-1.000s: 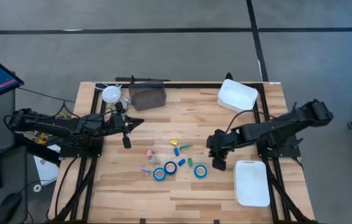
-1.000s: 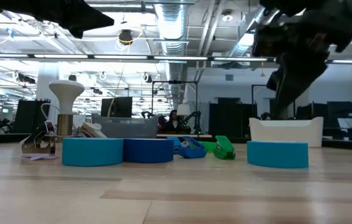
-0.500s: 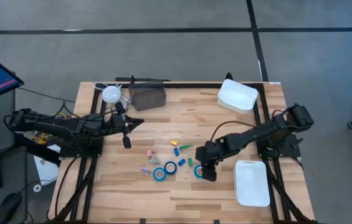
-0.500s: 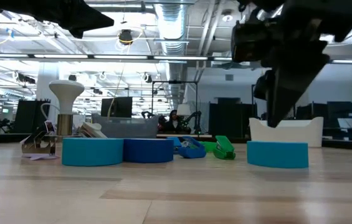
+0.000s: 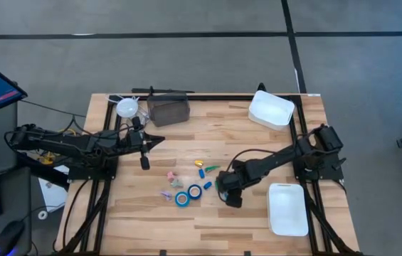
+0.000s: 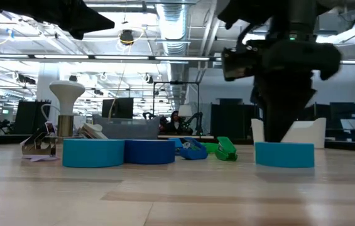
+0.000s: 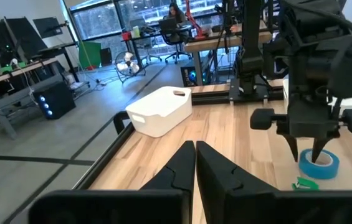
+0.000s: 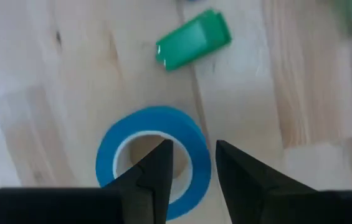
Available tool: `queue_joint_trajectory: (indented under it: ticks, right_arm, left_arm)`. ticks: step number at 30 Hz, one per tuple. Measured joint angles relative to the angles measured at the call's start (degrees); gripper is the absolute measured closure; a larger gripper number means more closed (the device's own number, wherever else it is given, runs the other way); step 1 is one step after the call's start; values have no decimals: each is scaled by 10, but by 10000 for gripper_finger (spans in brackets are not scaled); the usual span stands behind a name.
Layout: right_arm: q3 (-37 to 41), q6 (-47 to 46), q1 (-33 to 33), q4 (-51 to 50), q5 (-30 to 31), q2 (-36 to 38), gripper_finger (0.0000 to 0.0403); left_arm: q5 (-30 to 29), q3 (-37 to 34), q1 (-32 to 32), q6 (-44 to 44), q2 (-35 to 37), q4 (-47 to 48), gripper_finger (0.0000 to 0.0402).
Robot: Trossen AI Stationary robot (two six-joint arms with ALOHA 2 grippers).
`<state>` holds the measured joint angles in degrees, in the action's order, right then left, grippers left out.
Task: Pick and place Stapler, Stapler remover, tape
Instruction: Put the light blue tape into the bottom white bin
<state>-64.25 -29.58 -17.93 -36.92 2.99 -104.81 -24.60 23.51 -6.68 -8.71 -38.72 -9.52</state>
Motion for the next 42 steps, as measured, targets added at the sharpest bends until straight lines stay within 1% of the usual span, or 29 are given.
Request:
queue_joint_trajectory:
  ticks: [10, 13, 16, 23, 30, 32, 35, 39, 42]
  right_arm:
    - [1, 6, 9, -2, -14, -25, 294]
    - [1, 10, 9, -3, -12, -24, 323]
    - [1, 14, 8, -3, -2, -19, 373]
    - [-6, 21, 8, -12, 3, -8, 375]
    - [-65, 55, 15, -102, 84, -8, 375]
    - [-80, 65, 20, -126, 117, -2, 375]
    - [-81, 80, 25, -151, 169, 21, 375]
    - [-63, 69, 29, -176, 237, 88, 375]
    - [-24, 35, 31, -183, 256, 153, 375]
  left_arm:
    - [0, 0, 0, 0, 0, 7, 394]
    - [0, 0, 0, 0, 0, 8, 394]
    - [0, 0, 0, 0, 0, 8, 394]
    - [0, 0, 0, 0, 0, 10, 394]
    - [0, 0, 0, 0, 0, 10, 394]
    - [0, 0, 0, 0, 0, 10, 394]
    - [0, 0, 0, 0, 0, 10, 394]
    - [0, 0, 0, 0, 0, 11, 394]
    - [0, 0, 0, 0, 0, 13, 394]
